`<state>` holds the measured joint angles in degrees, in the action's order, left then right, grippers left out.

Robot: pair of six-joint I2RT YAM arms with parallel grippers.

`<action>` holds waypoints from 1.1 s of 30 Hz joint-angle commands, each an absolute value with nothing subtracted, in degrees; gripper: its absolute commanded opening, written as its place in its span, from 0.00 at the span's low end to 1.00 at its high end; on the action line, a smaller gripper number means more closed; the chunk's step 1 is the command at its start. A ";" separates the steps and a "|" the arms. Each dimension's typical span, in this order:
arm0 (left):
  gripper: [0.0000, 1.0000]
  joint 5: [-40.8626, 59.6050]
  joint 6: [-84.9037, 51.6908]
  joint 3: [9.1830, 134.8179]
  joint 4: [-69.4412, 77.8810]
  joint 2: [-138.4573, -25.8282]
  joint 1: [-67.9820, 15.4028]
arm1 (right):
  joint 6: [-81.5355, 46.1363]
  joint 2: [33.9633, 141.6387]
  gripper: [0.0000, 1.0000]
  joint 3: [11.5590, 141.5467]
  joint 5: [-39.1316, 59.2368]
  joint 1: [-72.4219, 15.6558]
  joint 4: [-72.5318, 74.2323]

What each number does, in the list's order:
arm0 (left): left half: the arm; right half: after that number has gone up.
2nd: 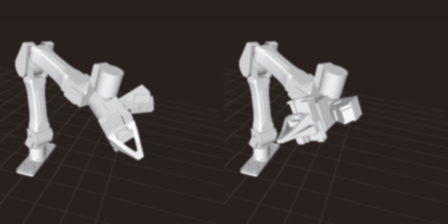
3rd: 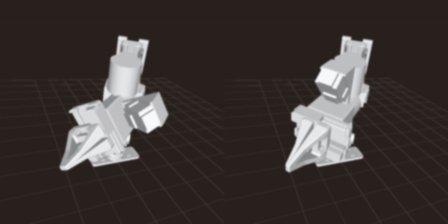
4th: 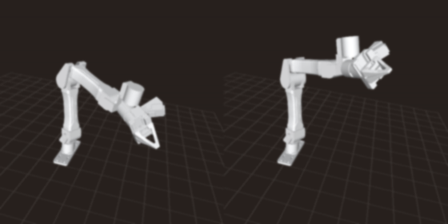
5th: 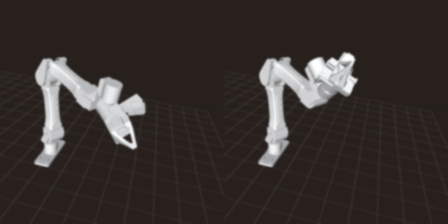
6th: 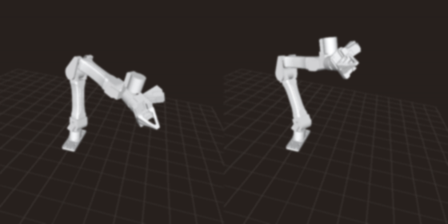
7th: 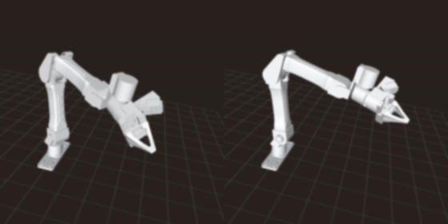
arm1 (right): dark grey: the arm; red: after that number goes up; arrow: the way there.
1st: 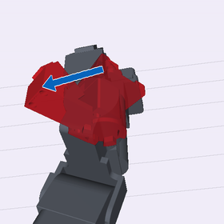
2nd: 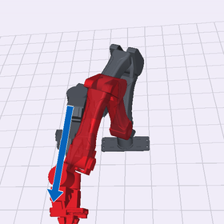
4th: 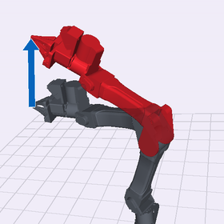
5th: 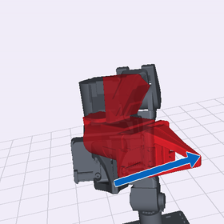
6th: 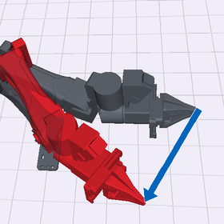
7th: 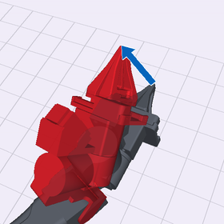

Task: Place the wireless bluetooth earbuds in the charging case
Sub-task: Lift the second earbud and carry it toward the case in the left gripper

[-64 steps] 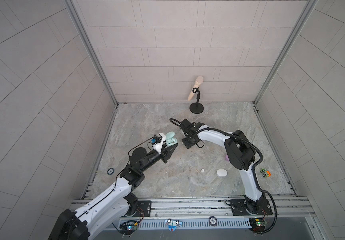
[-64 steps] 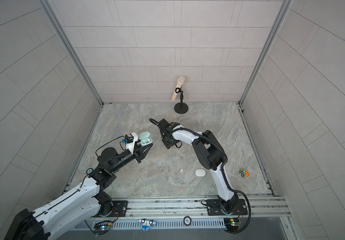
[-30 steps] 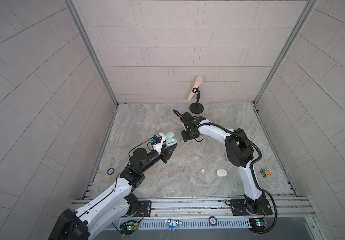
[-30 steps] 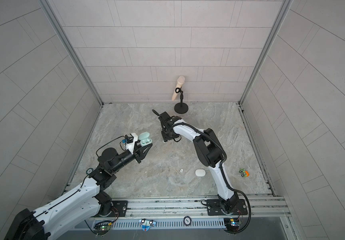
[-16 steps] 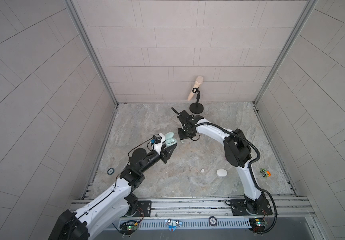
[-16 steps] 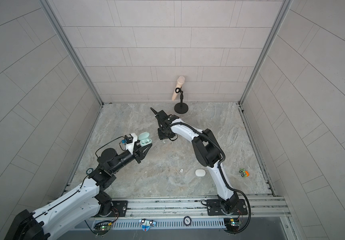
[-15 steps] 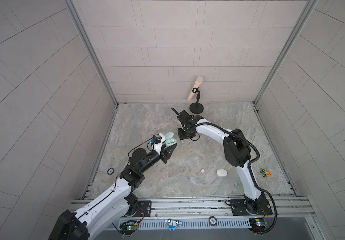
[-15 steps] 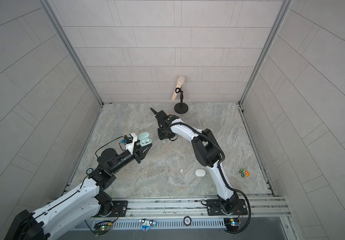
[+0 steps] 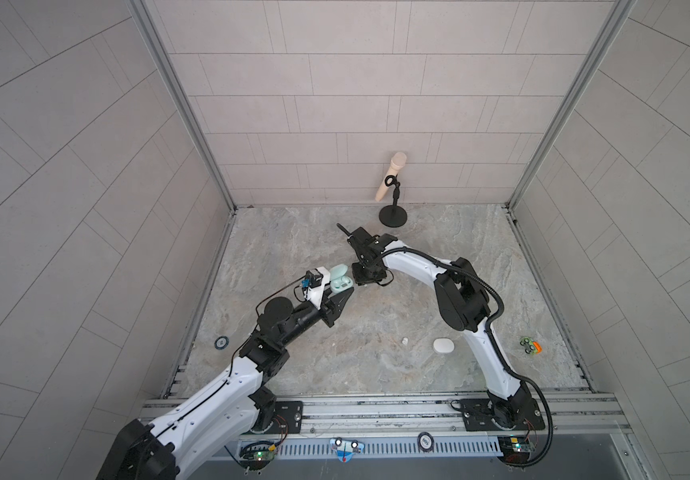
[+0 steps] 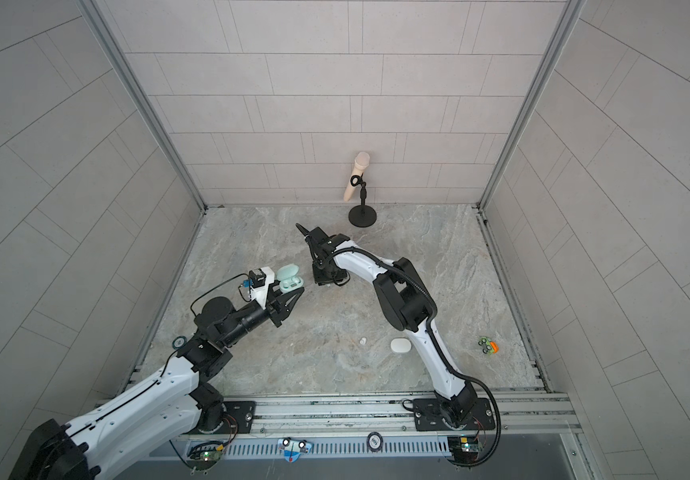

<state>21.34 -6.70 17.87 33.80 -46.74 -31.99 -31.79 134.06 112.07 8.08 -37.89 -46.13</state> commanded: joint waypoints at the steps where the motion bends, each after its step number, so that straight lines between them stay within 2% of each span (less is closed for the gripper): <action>1: 0.05 21.36 -7.29 17.14 36.35 -46.22 -31.86 | -32.66 135.12 0.36 113.07 5.92 -38.32 -49.20; 11: 0.05 21.45 -7.56 16.96 36.65 -45.84 -31.82 | -32.28 137.59 0.31 115.26 5.71 -38.97 -50.00; 17: 0.05 21.53 -7.51 16.95 36.44 -45.60 -31.88 | -32.01 137.61 0.24 115.60 5.32 -39.29 -50.75; 24: 0.05 21.69 -7.49 17.05 36.39 -45.78 -31.87 | -31.73 136.24 0.19 114.55 4.35 -39.32 -50.24; 33: 0.06 22.22 -7.38 17.48 35.95 -46.22 -31.83 | -31.64 130.63 0.16 110.54 4.66 -38.87 -47.39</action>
<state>21.45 -7.07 17.63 34.00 -46.50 -31.99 -31.55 134.43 112.29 5.74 -38.89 -46.50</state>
